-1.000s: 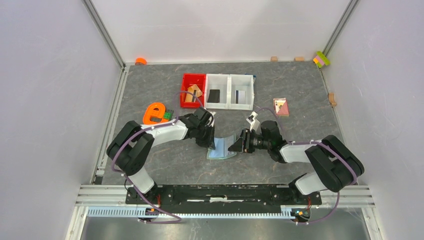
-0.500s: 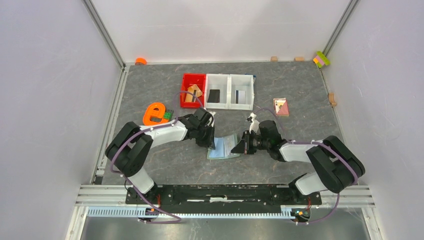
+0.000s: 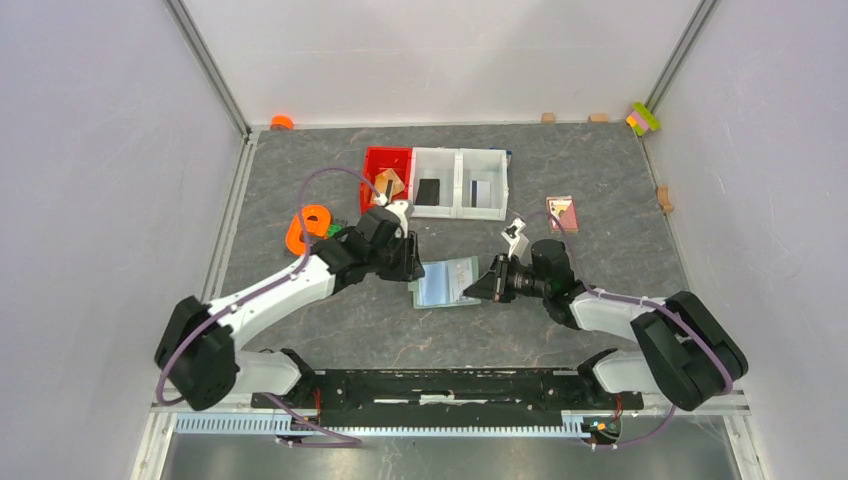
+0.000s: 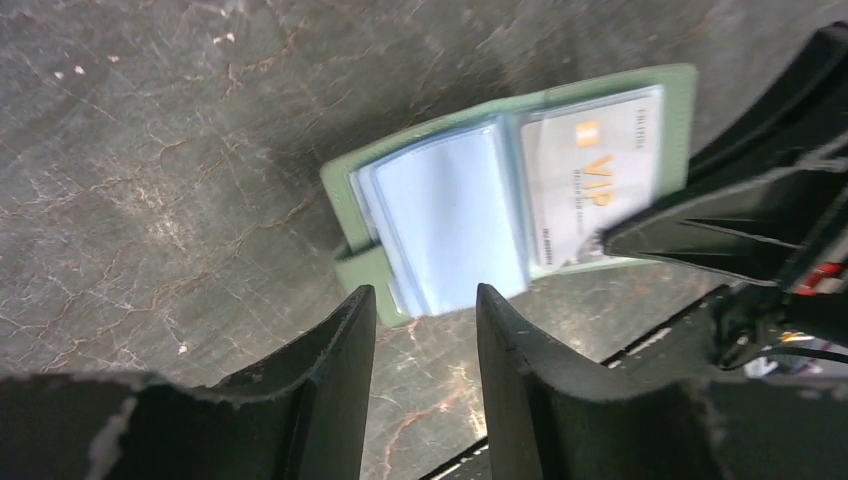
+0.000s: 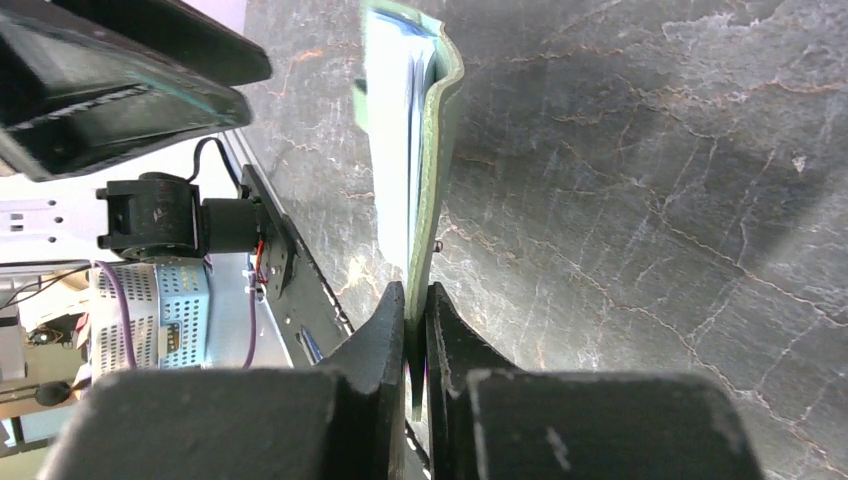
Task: Take the credit cards out of the card holder
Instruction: Remove the credit card from the card holder.
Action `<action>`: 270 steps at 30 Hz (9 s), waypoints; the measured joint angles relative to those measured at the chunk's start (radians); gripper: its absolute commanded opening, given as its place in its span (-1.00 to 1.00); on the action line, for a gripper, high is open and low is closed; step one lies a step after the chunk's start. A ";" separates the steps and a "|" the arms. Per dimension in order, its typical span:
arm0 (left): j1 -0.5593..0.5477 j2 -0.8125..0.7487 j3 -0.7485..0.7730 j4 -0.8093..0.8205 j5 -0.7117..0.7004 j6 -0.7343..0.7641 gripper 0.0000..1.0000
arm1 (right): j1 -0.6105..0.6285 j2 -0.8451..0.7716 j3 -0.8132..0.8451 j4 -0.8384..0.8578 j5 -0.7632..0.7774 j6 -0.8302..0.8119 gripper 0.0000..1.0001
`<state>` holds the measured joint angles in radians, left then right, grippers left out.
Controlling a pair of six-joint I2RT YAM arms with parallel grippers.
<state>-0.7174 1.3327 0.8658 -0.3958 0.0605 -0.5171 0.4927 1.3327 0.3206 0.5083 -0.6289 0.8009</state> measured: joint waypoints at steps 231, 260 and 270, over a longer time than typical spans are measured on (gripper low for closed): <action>0.111 0.556 -0.364 1.572 0.832 -0.784 -0.95 | -0.122 0.058 -0.246 0.601 -0.152 0.378 -0.39; 0.132 0.549 -0.367 1.367 0.832 -0.658 -0.96 | -0.185 0.152 -0.237 0.477 -0.178 0.217 -0.70; 0.116 0.549 -0.366 1.291 0.805 -0.603 -0.43 | -0.187 0.230 -0.258 0.544 -0.179 0.225 -0.88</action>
<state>-0.6010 1.8820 0.4995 0.8955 0.8658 -1.1202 0.3061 1.5631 0.0624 1.0527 -0.8078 1.0256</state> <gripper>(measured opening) 0.148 0.098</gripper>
